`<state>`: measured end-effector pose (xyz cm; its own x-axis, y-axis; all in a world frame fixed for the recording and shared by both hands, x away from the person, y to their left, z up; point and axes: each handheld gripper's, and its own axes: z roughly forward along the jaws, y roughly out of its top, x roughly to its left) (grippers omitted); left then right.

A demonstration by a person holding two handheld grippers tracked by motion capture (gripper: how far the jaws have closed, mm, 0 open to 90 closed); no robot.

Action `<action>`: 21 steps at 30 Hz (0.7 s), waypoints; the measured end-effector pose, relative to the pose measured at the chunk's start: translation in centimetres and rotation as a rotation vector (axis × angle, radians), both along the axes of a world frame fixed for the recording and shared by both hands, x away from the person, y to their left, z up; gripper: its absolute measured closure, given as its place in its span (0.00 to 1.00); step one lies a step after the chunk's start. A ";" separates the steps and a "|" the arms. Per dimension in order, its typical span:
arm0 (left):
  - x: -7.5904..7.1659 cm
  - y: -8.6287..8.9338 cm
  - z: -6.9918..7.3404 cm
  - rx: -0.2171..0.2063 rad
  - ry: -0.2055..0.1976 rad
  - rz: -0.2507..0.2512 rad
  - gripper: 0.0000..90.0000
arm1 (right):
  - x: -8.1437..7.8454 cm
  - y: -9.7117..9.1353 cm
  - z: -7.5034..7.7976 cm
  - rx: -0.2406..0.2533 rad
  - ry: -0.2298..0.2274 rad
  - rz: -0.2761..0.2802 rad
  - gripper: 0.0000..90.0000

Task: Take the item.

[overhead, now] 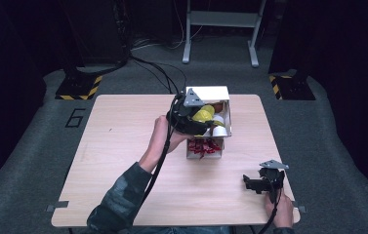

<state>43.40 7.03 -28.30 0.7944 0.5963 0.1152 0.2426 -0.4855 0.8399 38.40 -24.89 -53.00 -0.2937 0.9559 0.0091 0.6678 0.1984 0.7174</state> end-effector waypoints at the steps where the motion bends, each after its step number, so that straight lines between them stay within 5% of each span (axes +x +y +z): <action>1: 0.0 0.1 0.1 -0.005 -0.001 0.000 0.43 | 0.0 0.0 0.0 0.000 0.000 0.000 0.00; 21: -0.9 4.7 1.5 -0.041 -0.032 0.060 0.43 | 0.0 0.0 0.0 0.001 0.002 0.006 0.00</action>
<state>42.47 11.72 -26.85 0.7536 0.6472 0.1150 0.2423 -0.4362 0.8666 38.38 -24.92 -52.99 -0.2993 0.9541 0.0104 0.6678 0.2017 0.7165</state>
